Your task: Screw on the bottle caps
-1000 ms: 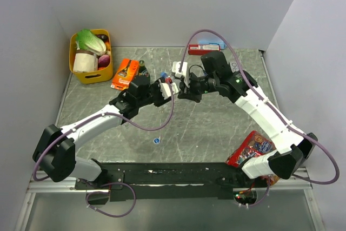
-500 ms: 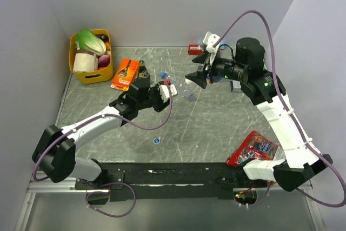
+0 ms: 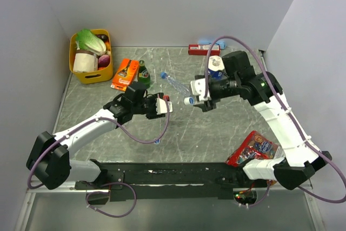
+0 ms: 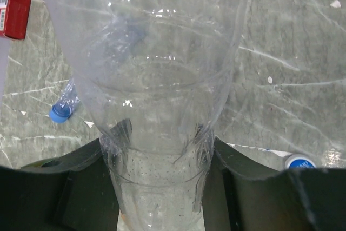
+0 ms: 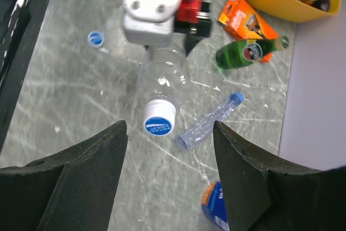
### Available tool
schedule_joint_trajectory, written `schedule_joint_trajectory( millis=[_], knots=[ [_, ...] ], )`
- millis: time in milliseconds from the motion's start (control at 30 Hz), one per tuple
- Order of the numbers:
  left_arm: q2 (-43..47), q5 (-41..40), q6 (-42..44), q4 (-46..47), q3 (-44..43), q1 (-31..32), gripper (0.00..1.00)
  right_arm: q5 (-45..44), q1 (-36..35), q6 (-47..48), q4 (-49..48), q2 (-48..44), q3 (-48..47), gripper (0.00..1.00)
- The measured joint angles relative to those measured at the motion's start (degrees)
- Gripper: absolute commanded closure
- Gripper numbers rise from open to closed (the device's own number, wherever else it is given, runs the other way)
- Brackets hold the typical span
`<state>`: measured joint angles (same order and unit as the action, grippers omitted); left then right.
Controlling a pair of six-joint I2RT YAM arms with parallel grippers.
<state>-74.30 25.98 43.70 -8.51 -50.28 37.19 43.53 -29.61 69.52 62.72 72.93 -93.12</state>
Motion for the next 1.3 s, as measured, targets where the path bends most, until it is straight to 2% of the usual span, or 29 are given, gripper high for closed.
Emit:
schedule_joint_trajectory(
  millis=[167,300,433,867,967,1000,1100,1300],
  knots=[
    [0.00,0.68,1.75,-1.18,-0.48,-0.04,0.99,-1.62,-2.91,8.09,5.22,-0.81,0.52,0.32],
    [0.07,1.51,2.14,-1.18,-1.01,-0.04,0.99,-3.26,-4.59,10.05,5.90,-1.42,2.27,0.34],
    [0.37,2.34,2.36,-1.20,-1.01,-0.04,0.99,-5.16,-5.20,9.97,4.96,-1.42,3.89,0.41],
    [0.98,3.72,2.08,-0.76,-1.01,-0.33,0.99,-8.00,-5.31,6.27,-3.19,-1.44,7.32,0.50],
    [0.98,3.78,1.77,-0.68,-1.03,-0.33,0.99,-8.00,-5.31,5.73,-3.30,-1.44,7.37,0.62],
    [0.98,3.76,1.53,-0.52,-1.03,-0.35,0.99,-8.00,-5.31,5.27,-3.26,-1.44,7.39,0.73],
    [0.98,3.74,1.01,-0.39,-1.03,-0.44,0.99,-8.13,-5.31,3.58,-3.28,-1.14,7.19,0.84],
    [0.96,3.08,-1.27,-0.31,-0.94,-0.98,0.99,-8.17,-4.87,-3.37,-2.43,2.58,3.32,0.95]
  ],
)
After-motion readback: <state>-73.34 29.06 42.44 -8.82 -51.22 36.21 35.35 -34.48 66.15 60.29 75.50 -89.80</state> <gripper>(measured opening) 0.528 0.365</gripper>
